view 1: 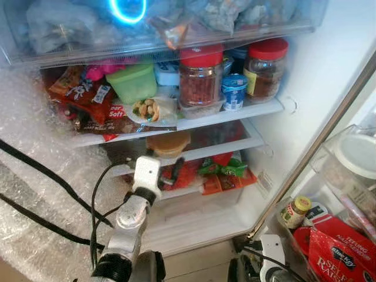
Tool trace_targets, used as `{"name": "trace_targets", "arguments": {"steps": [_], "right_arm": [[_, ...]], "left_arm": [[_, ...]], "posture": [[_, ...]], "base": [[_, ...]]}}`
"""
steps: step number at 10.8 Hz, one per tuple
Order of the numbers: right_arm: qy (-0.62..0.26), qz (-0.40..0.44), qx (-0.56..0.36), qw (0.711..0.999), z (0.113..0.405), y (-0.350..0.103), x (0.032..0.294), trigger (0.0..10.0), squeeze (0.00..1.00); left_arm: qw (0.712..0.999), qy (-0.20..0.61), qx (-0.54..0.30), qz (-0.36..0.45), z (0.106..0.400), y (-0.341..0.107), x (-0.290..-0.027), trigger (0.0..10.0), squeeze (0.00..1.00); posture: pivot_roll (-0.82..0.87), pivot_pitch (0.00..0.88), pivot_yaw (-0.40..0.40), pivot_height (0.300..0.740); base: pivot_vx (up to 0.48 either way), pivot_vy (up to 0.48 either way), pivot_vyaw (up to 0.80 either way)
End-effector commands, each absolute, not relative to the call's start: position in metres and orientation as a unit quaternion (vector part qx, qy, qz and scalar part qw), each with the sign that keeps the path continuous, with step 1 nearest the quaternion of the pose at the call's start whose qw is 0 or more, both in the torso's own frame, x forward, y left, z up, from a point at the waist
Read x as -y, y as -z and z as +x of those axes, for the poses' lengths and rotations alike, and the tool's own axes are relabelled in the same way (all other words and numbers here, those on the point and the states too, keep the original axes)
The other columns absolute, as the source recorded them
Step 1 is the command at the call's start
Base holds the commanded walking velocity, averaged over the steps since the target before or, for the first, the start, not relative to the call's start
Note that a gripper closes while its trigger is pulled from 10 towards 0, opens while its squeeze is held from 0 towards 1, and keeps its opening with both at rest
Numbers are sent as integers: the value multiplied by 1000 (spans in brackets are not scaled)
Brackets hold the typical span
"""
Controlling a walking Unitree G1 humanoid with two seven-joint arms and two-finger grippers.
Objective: Restocking fridge
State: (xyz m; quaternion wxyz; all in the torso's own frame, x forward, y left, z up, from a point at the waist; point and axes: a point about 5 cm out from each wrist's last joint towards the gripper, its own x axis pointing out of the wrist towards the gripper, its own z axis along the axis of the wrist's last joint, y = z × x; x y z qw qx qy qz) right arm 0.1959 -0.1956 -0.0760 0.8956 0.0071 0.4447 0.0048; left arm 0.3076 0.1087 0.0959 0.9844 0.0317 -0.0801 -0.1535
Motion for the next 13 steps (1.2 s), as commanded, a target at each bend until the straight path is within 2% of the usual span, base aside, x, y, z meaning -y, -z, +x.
{"name": "trace_targets", "arguments": {"steps": [1, 4, 13], "right_arm": [[0, 16, -469, 883, 183, 83, 193, 10000, 0], [0, 17, -470, 882, 182, 84, 194, 10000, 0], [9, 23, -468, 883, 184, 83, 192, 10000, 0]], "left_arm": [[985, 155, 66, 44, 302, -90, -112, 10000, 0], [990, 130, 42, 47, 282, -79, -126, 10000, 0], [991, 120, 20, 50, 280, -79, -130, 10000, 0]], "posture": [[-38, 35, 45, 621], [-26, 18, 43, 621], [-18, 21, 47, 621]], "base": [[0, 0, 0], [0, 0, 0], [-278, 0, 0]]}}
